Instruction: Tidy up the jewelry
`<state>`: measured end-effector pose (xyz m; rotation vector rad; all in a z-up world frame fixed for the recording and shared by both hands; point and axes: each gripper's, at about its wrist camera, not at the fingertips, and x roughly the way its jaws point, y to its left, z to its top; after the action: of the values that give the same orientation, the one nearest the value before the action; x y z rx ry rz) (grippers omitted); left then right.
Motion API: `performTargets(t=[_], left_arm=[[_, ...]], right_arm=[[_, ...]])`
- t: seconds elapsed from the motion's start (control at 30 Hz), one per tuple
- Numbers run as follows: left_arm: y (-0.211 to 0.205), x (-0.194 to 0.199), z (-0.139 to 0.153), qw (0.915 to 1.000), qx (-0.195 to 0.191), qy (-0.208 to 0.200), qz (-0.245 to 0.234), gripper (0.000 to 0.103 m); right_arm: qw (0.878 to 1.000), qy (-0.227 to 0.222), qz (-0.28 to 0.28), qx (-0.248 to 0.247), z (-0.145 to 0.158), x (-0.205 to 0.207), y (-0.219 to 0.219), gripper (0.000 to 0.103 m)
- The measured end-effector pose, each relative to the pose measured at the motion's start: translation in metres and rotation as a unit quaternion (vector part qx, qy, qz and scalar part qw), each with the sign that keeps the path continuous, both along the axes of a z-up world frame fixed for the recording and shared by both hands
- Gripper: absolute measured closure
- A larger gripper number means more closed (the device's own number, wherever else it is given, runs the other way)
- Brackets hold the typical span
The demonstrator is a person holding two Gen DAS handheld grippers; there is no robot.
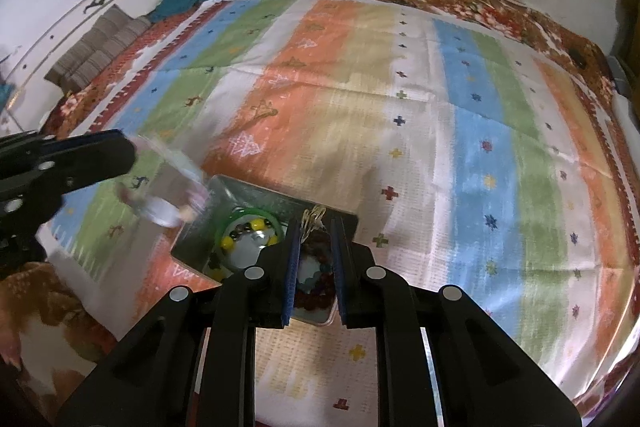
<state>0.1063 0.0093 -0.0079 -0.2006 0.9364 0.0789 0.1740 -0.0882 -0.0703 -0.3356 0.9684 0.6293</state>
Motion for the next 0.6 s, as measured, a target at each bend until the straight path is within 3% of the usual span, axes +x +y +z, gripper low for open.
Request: performTargets(t=[0.07,0.2,0.6], left_arm=[[0.004,-0.001,-0.001,1.0000,-0.001,0.002,0.009,0.080],[0.008,-0.005,0.001,0.9999,-0.005,0.000,0.010,0.067],[0.005,-0.027,0.000,1.0000,-0.002,-0.003,0.004,0.044]], right_arm=[[1.000,-0.001,-0.006,0.000,0.000,0.001,-0.002,0.070],[1.000,0.000,-0.013,0.001,0.002,0.002,-0.006,0.067],[1.000,-0.011,-0.024,0.012,0.010,-0.015,-0.026,0.049]])
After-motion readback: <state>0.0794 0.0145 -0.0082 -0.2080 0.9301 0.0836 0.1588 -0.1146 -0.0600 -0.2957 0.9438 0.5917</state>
